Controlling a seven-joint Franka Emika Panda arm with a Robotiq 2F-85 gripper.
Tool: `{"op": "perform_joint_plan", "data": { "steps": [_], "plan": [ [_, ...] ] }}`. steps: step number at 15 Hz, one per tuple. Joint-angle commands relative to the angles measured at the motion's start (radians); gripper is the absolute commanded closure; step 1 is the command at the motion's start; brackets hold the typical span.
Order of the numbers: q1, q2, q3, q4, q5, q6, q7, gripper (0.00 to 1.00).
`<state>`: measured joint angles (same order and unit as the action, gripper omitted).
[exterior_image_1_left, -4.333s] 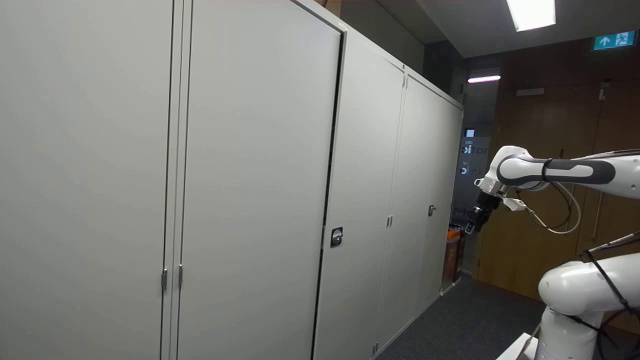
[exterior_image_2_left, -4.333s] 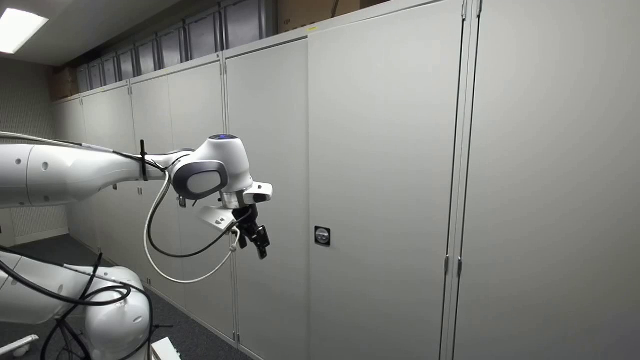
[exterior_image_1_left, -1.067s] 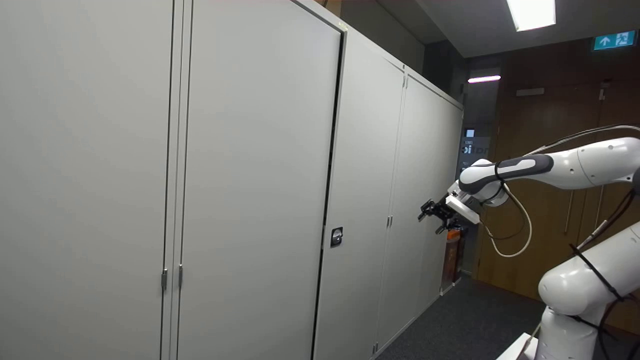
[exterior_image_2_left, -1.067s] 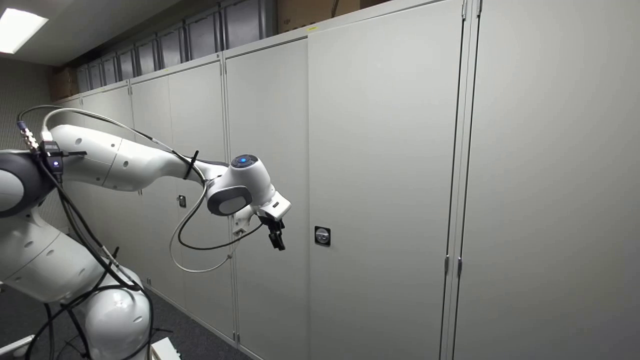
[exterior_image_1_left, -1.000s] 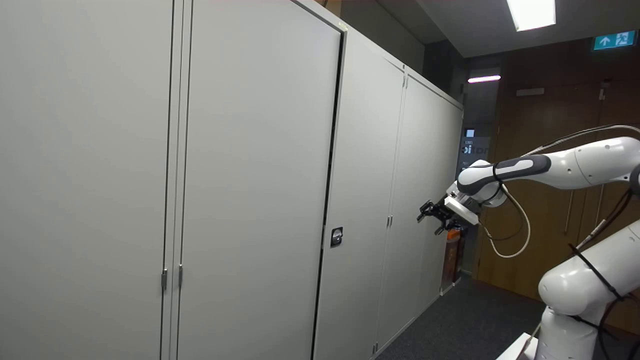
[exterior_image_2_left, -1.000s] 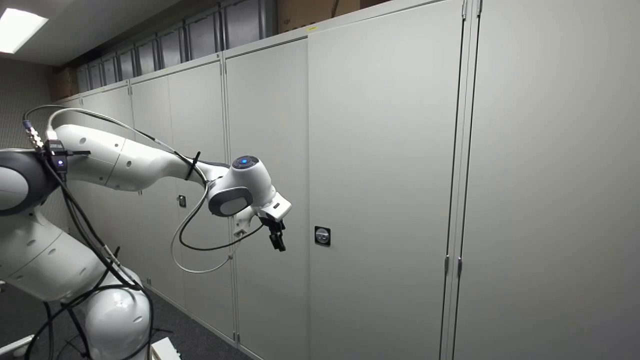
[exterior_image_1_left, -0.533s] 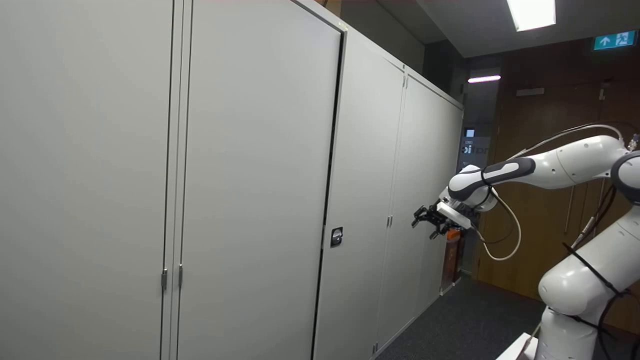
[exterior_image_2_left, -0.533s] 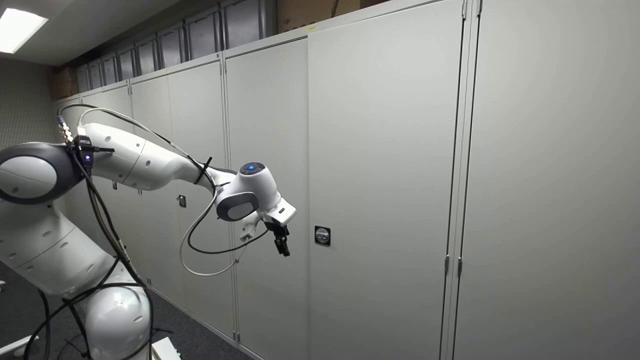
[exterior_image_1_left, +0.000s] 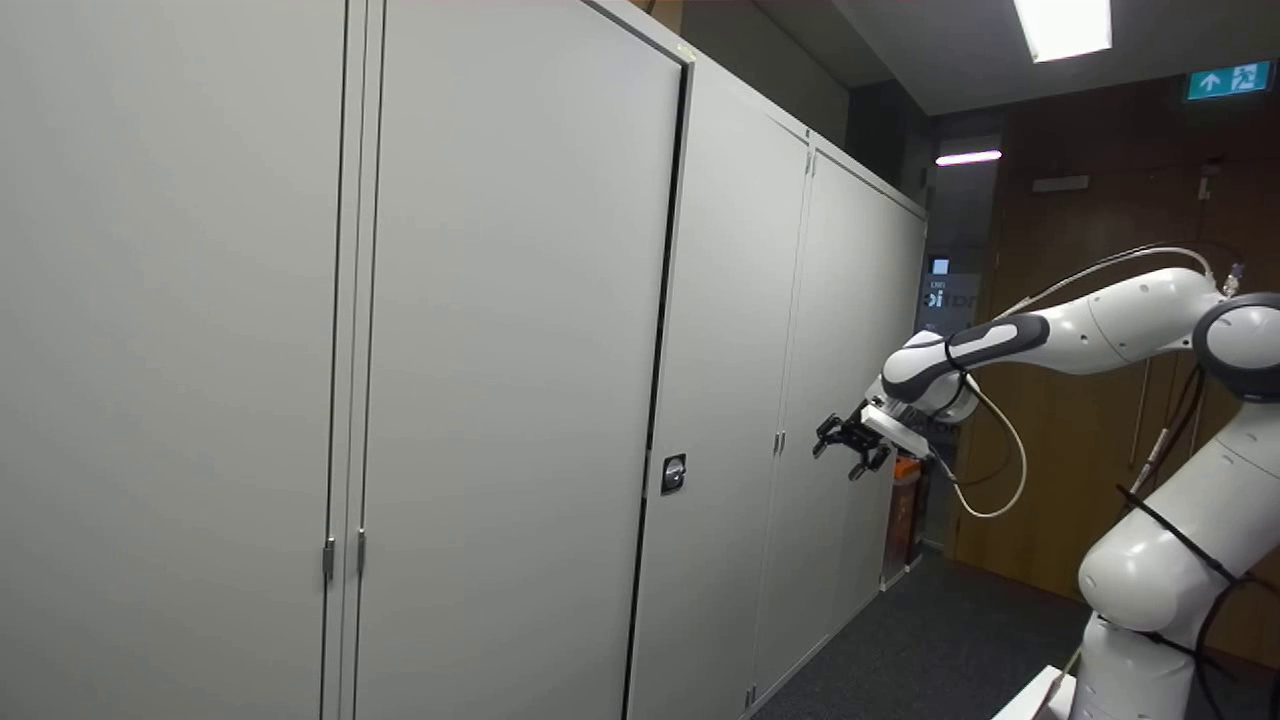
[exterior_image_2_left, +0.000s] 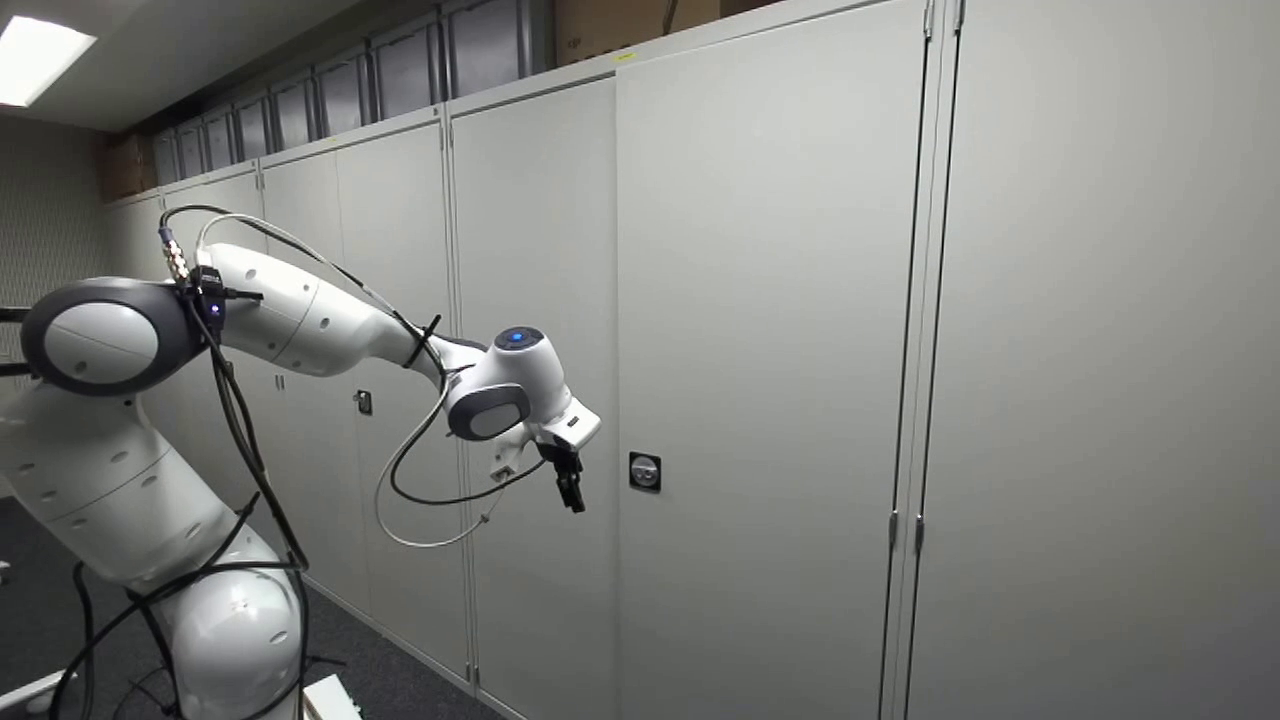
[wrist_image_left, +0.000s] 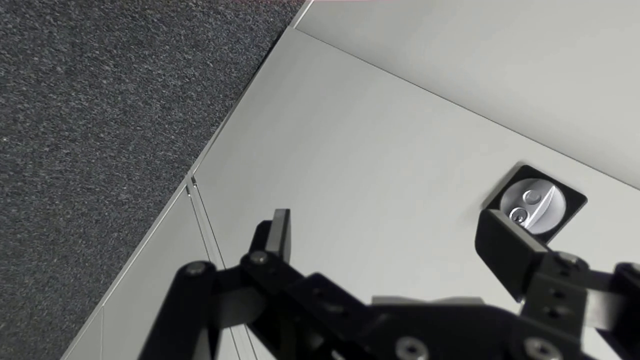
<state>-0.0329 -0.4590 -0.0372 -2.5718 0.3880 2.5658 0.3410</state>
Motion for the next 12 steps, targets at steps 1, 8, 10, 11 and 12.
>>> {"op": "perform_joint_plan", "data": {
  "steps": [1, 8, 10, 11, 12],
  "plan": [
    [-0.004, 0.000, 0.003, 0.002, 0.001, -0.003, 0.000, 0.00],
    [-0.002, 0.027, 0.016, 0.002, 0.025, 0.071, 0.041, 0.00],
    [-0.001, 0.054, 0.027, 0.008, 0.027, 0.110, 0.073, 0.00],
    [-0.002, 0.071, 0.037, 0.012, 0.024, 0.134, 0.095, 0.00],
    [0.002, 0.090, 0.044, 0.019, 0.026, 0.154, 0.110, 0.00]
  ]
}}
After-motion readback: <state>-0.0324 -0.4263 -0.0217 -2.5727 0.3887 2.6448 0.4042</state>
